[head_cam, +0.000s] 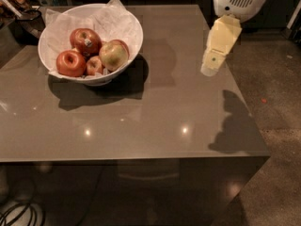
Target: Pick apple from white bowl
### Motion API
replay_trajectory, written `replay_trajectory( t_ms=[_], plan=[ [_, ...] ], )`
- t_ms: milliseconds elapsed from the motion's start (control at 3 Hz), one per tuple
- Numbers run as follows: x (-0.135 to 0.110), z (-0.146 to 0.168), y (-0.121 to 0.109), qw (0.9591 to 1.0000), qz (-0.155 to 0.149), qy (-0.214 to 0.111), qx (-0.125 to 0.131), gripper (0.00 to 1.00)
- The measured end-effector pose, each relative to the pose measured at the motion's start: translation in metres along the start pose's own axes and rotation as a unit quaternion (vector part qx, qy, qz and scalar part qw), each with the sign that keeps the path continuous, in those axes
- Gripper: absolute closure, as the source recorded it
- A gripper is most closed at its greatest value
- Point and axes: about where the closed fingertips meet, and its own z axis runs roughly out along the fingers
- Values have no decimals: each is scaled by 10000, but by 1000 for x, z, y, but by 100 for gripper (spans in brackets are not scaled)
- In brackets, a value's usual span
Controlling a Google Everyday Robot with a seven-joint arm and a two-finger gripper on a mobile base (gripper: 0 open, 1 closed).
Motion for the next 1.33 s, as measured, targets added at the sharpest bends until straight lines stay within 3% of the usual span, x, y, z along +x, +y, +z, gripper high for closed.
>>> replay_trajectory(
  t_ms=[667, 1000, 1333],
  plan=[
    [-27, 1, -13, 9994, -99, -244, 220, 0],
    [-64, 2, -13, 9983, -422, -188, 348, 0],
    [-64, 2, -13, 9983, -422, -189, 349, 0]
  ],
)
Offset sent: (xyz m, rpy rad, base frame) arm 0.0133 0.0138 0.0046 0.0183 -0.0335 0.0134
